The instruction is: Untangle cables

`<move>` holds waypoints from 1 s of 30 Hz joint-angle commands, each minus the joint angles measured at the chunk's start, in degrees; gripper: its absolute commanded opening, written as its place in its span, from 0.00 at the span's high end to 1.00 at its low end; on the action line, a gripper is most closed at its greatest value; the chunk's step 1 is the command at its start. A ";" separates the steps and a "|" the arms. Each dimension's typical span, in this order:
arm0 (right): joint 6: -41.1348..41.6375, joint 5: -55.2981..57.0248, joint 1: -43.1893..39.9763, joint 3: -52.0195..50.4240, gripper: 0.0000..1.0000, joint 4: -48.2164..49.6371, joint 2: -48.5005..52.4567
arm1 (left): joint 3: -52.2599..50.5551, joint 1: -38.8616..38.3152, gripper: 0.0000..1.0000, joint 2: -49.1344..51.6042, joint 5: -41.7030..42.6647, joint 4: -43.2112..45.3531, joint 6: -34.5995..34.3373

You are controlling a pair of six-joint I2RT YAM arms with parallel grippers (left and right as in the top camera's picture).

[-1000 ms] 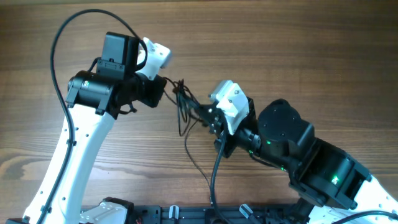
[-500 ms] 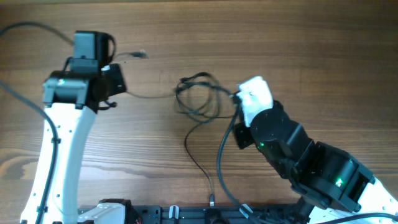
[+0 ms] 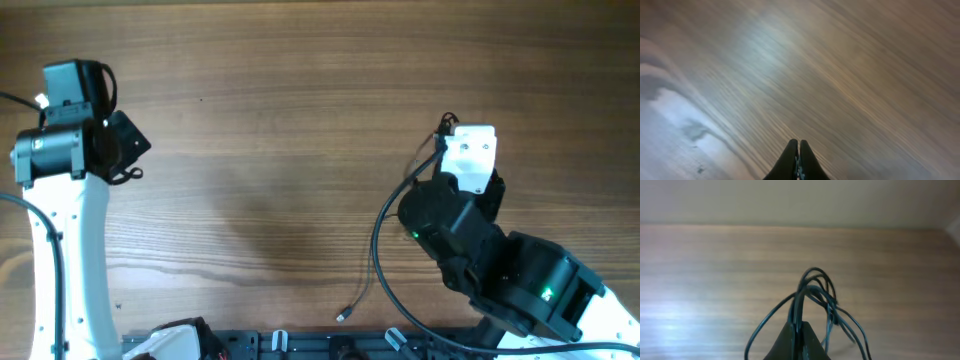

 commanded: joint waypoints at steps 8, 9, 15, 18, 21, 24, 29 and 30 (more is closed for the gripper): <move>-47.50 -70.79 -0.20 0.92 0.96 20.87 8.31 | 0.57 -4.35 0.96 -1.36 43.87 -0.35 32.30; -50.23 -73.59 -0.20 0.92 0.96 20.20 9.11 | 0.57 -4.85 0.96 -1.36 45.24 -0.52 34.18; -48.74 -64.87 -0.20 0.92 0.96 15.10 12.46 | 0.57 -6.67 0.95 -1.36 45.88 -0.63 34.99; -48.87 -62.79 -0.20 0.92 0.96 14.12 12.39 | 0.57 -6.67 0.93 -1.33 45.90 -0.76 34.97; -45.09 -54.88 -0.20 0.92 0.96 16.06 12.41 | 0.57 -6.67 0.83 -1.33 47.01 -2.23 34.99; -33.68 -34.80 -0.20 0.92 0.80 18.82 12.41 | 0.57 -6.67 0.81 -1.33 47.36 -4.39 34.97; -23.26 -23.74 -0.83 0.92 0.22 17.75 12.52 | 0.57 -6.67 0.84 -1.36 47.36 -5.88 35.01; -26.05 -29.22 -0.85 0.92 0.14 17.03 12.52 | 0.57 -6.67 0.84 -1.33 47.36 -5.88 35.01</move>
